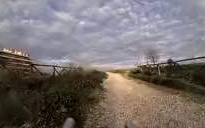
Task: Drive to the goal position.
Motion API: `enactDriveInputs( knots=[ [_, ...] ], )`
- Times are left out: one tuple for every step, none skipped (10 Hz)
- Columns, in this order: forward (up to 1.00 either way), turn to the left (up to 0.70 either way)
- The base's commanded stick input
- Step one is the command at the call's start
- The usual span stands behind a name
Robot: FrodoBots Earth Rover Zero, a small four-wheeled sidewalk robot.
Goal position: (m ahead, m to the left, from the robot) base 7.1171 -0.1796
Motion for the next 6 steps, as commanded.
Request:
enactDriveInputs(
  knots=[
    [0.70, 0.00],
    [0.70, 0.00],
    [0.70, 0.00],
    [0.70, 0.00],
    [0.70, 0.00],
    [0.70, 0.00]
  ],
)
